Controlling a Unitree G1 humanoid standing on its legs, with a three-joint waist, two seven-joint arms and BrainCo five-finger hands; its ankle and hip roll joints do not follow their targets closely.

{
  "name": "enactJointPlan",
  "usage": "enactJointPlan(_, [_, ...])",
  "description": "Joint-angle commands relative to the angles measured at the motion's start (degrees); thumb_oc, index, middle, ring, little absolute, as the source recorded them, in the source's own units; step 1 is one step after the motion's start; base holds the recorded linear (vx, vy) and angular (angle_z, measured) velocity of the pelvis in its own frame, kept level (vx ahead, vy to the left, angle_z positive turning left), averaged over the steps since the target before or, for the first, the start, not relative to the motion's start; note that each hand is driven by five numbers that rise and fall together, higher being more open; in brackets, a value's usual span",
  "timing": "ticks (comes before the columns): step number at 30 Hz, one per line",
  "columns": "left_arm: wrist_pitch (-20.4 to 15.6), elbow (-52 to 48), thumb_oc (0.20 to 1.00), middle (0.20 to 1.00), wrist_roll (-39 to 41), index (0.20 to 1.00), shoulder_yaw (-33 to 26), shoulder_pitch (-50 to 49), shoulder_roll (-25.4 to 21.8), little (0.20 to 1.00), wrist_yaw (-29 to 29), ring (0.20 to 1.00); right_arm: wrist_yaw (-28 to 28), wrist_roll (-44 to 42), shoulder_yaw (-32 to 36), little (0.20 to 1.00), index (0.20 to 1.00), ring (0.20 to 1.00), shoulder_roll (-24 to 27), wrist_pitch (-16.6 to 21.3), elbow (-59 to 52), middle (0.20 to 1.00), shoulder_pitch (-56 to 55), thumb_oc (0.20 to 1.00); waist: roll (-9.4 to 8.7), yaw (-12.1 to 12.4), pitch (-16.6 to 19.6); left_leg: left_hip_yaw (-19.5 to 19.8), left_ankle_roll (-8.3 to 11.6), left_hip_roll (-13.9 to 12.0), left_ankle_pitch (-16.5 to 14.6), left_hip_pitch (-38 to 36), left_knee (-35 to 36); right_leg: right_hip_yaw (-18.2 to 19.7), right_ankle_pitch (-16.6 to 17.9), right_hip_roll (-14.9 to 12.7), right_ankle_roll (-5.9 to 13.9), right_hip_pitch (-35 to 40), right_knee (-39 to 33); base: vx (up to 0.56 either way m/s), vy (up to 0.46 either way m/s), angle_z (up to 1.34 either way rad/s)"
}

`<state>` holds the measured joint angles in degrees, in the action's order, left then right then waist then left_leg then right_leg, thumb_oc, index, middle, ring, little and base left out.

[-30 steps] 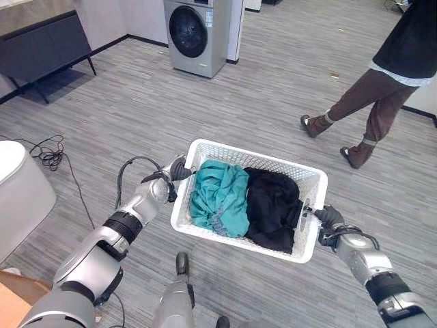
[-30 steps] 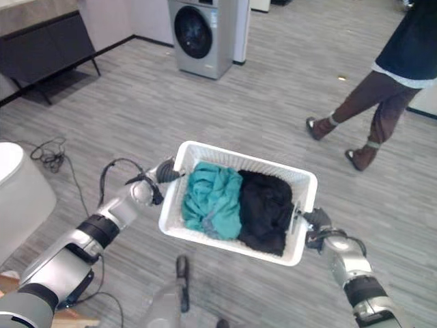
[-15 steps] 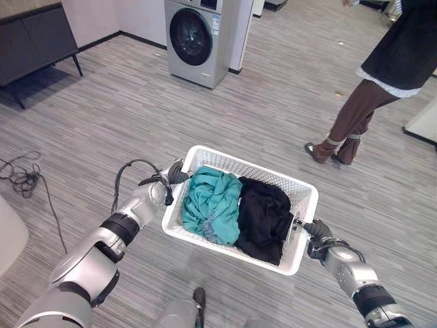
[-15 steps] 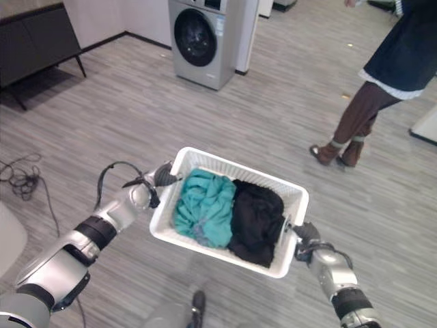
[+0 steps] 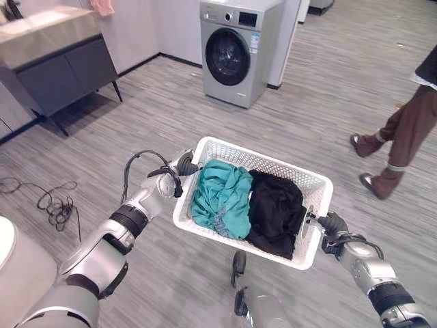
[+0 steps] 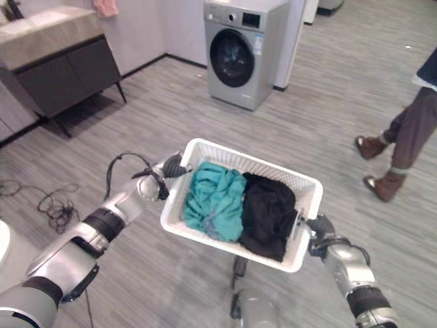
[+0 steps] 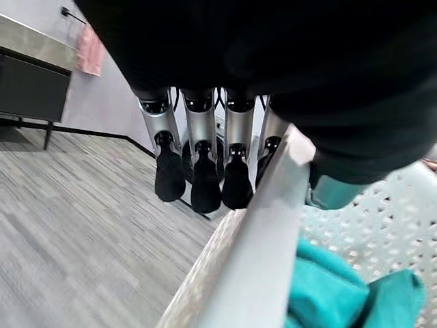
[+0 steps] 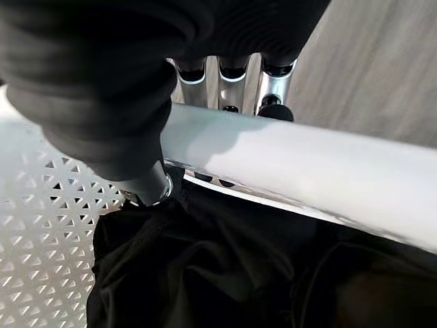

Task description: Grab the laundry basket,head to the washer,open it,put in the laundry and shut it.

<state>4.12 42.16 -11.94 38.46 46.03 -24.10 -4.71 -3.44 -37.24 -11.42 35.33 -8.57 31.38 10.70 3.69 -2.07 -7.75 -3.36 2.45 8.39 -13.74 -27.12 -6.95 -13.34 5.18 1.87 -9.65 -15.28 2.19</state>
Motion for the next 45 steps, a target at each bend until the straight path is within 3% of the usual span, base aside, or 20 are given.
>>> enactJointPlan(1, [-4.04,-3.25,0.200,0.200,-1.02,0.200,0.36,3.43,-1.50,0.200,-1.09,0.200,4.54,-2.28,0.84,0.200,0.200,0.200,-0.64,8.00,-8.27,0.200,10.17,0.200,-4.52,-1.29,1.57,1.33,-3.38,-9.13,2.15,8.91,0.41,6.18,3.42,-7.41,18.95,4.22,-3.97,0.54,-0.336,0.13])
enactJointPlan(2, [-4.41,-2.50,0.200,0.200,-0.09,0.200,-0.24,2.59,-0.55,0.200,-1.45,0.200,4.52,-2.23,-0.23,0.200,0.200,0.200,-0.22,8.36,-7.77,0.200,10.81,0.200,-3.25,-2.12,2.69,1.51,-1.64,-11.86,7.21,9.58,-6.89,6.43,3.29,-4.93,16.95,5.70,-1.42,0.75,-0.615,0.20])
enactJointPlan(3, [-4.17,-2.83,0.200,0.200,1.05,0.200,-0.35,1.98,-0.90,0.200,-0.69,0.200,4.11,-2.36,0.33,0.200,0.200,0.200,0.48,8.04,-7.57,0.200,11.13,0.200,-3.89,-1.81,2.12,1.16,-1.03,-14.98,16.07,16.70,-24.89,6.04,1.34,-3.93,13.90,8.64,0.18,0.80,-0.868,-0.09])
enactJointPlan(4, [-4.06,-4.25,0.200,0.200,1.84,0.200,-0.75,0.92,-2.85,0.200,-0.65,0.200,3.87,-2.41,0.82,0.200,0.200,0.200,0.62,8.04,-8.08,0.200,10.91,0.200,-5.06,-1.07,1.79,-0.65,-1.15,-18.16,20.56,21.55,-38.24,5.35,-0.92,-2.53,10.59,11.86,0.28,0.53,-0.755,-0.29])
enactJointPlan(8, [-3.19,-5.55,0.200,0.200,2.68,0.200,-0.47,2.11,-2.97,0.200,-0.78,0.200,2.52,-2.13,1.99,0.200,0.200,0.200,1.22,8.41,-9.67,0.200,9.98,0.200,-5.51,0.46,-0.20,-1.82,-1.56,-22.39,20.96,28.65,-47.75,4.61,-3.83,-0.44,8.04,17.18,-1.08,0.28,-0.343,-0.38])
enactJointPlan(12, [-2.57,-6.31,0.200,0.200,2.57,0.200,0.03,4.24,-0.89,0.200,-0.89,0.200,1.21,-0.53,3.82,0.200,0.200,0.200,2.07,8.51,-13.83,0.200,5.94,0.200,-6.94,1.67,-1.37,-3.66,-1.84,-19.27,16.47,37.61,-35.74,4.25,-6.71,-1.06,8.70,21.84,-2.31,0.27,-0.137,-0.19])
enactJointPlan(14, [-2.89,-6.65,0.200,0.200,2.06,0.200,0.14,4.55,-0.07,0.200,-0.89,0.200,1.35,0.96,4.91,0.200,0.200,0.200,1.05,9.36,-15.65,0.200,3.79,0.200,-7.24,2.74,-1.15,-6.43,-1.82,-16.74,15.40,37.53,-14.93,2.78,-8.03,-2.00,10.47,23.72,-2.00,0.32,0.006,-0.34])
enactJointPlan(15, [-2.90,-6.64,0.200,0.200,2.06,0.200,0.17,4.54,-0.06,0.200,-0.90,0.200,1.35,0.98,4.93,0.200,0.200,0.200,1.02,9.37,-15.66,0.200,3.75,0.200,-7.56,2.87,-1.31,-6.75,-1.91,-16.34,15.80,36.78,-14.00,2.89,-8.09,-2.37,10.57,23.97,-2.00,0.35,0.019,-0.21])
enactJointPlan(17, [-3.64,-7.94,0.200,0.200,1.44,0.200,0.13,3.46,-0.88,0.200,-0.45,0.200,1.32,2.90,4.64,0.200,0.200,0.200,0.06,10.30,-14.42,0.200,3.73,0.200,-6.50,5.62,-0.69,-5.95,-1.59,-10.83,18.51,37.72,4.33,3.01,-10.90,-0.64,11.65,27.43,-0.63,0.48,-0.002,-0.01])
enactJointPlan(24, [-4.48,-9.18,0.200,0.200,0.72,0.200,1.95,1.51,-1.27,0.200,0.61,0.200,1.46,4.36,1.34,0.200,0.200,0.200,-3.14,10.44,-9.95,0.200,6.41,0.200,-6.23,8.99,2.13,-4.87,-3.45,-8.04,21.70,36.85,10.55,7.34,-15.78,2.11,11.27,31.00,4.80,0.51,-0.005,-0.44])
enactJointPlan(27, [-4.86,-9.63,0.200,0.200,-0.09,0.200,2.33,-0.21,-1.84,0.200,1.18,0.200,2.13,5.83,1.78,0.200,0.200,0.200,-3.74,10.32,-9.88,0.200,4.96,0.200,-8.11,9.58,3.69,-6.19,-4.99,-6.61,20.41,36.20,6.32,7.52,-10.02,0.09,13.97,30.78,10.33,0.55,0.072,-0.34])
enactJointPlan(28, [-4.97,-9.49,0.200,0.200,-0.42,0.200,1.74,-1.02,-1.96,0.200,0.51,0.200,2.47,6.92,1.61,0.200,0.200,0.200,-4.30,10.49,-8.83,0.200,5.21,0.200,-8.53,10.18,4.57,-7.06,-6.81,-5.42,18.03,33.84,5.62,7.23,-2.27,-2.22,18.69,27.95,19.25,0.41,0.135,-0.39])
enactJointPlan(29, [-4.86,-9.27,0.200,0.200,-0.53,0.200,1.99,-1.08,-1.83,0.200,0.68,0.200,2.75,7.43,1.19,0.200,0.200,0.200,-4.31,10.41,-7.92,0.200,5.67,0.200,-8.44,10.28,4.47,-7.38,-7.74,-4.78,16.75,32.37,5.35,6.58,1.19,-3.99,21.16,26.43,24.91,0.53,0.187,-0.45])
enactJointPlan(32, [-4.78,-8.85,0.200,0.200,-0.06,0.200,2.70,-1.22,-1.18,0.200,0.59,0.200,2.44,8.04,0.02,0.200,0.200,0.200,-4.52,10.45,-5.78,0.200,7.39,0.200,-7.41,9.82,3.94,-7.82,-9.27,-4.86,14.89,29.15,5.31,5.58,7.04,-5.99,23.08,23.32,36.91,0.29,0.109,-0.29])
enactJointPlan(34, [-4.38,-9.14,0.200,0.200,0.85,0.200,2.23,-1.24,-1.54,0.200,-0.09,0.200,2.47,7.85,0.92,0.200,0.200,0.200,-5.14,10.18,-5.70,0.200,7.69,0.200,-5.29,8.13,2.69,-6.21,-10.38,-5.64,12.49,24.40,5.72,2.73,-0.92,-9.26,19.43,16.21,44.07,0.38,0.139,-0.05])
enactJointPlan(36, [-4.31,-9.35,0.200,0.200,1.01,0.200,2.14,-1.19,-1.60,0.200,-0.06,0.200,2.55,7.57,1.28,0.200,0.200,0.200,-5.04,10.10,-6.12,0.200,7.69,0.200,-4.82,7.61,2.42,-5.71,-10.22,-5.95,12.16,23.34,5.97,1.36,-2.74,-10.81,18.54,14.75,42.38,0.25,0.005,0.41])
enactJointPlan(37, [-4.40,-9.16,0.200,0.200,1.62,0.200,2.20,-0.86,-1.33,0.200,0.21,0.200,2.80,7.16,1.93,0.200,0.200,0.200,-4.05,9.90,-6.14,0.200,7.56,0.200,-3.84,6.29,1.69,-4.33,-9.44,-6.62,10.85,21.03,6.41,-1.15,-7.42,-13.02,16.36,12.77,35.61,0.46,-0.222,0.77])
enactJointPlan(38, [-4.70,-9.88,0.200,0.200,1.82,0.200,1.82,-1.81,-1.77,0.200,0.81,0.200,2.85,8.06,1.88,0.200,0.200,0.200,-2.29,9.50,-5.82,0.200,8.01,0.200,-3.37,5.08,1.29,-2.60,-7.65,-7.64,8.28,20.13,4.72,-0.06,-7.82,-12.69,15.86,11.19,16.02,0.55,-0.291,0.49])
enactJointPlan(41, [-5.39,-8.96,0.200,0.200,1.00,0.200,1.04,-1.92,-0.99,0.200,1.03,0.200,3.66,8.38,2.29,0.200,0.200,0.200,-1.59,9.39,-6.25,0.200,6.81,0.200,-3.65,3.83,0.70,-0.81,-6.73,-7.69,6.22,18.37,4.42,6.01,-2.86,-12.85,18.34,8.18,1.98,0.33,-0.236,0.31])
enactJointPlan(45, [-5.99,-8.15,0.200,0.200,-0.61,0.200,0.52,-2.46,-0.53,0.200,0.37,0.200,4.32,7.64,3.05,0.200,0.200,0.200,-1.50,9.94,-6.44,0.200,5.52,0.200,-3.22,2.26,0.22,0.22,-6.12,-8.16,4.64,15.86,3.46,8.76,0.29,-12.40,19.95,5.56,-3.77,0.22,-0.138,0.40])
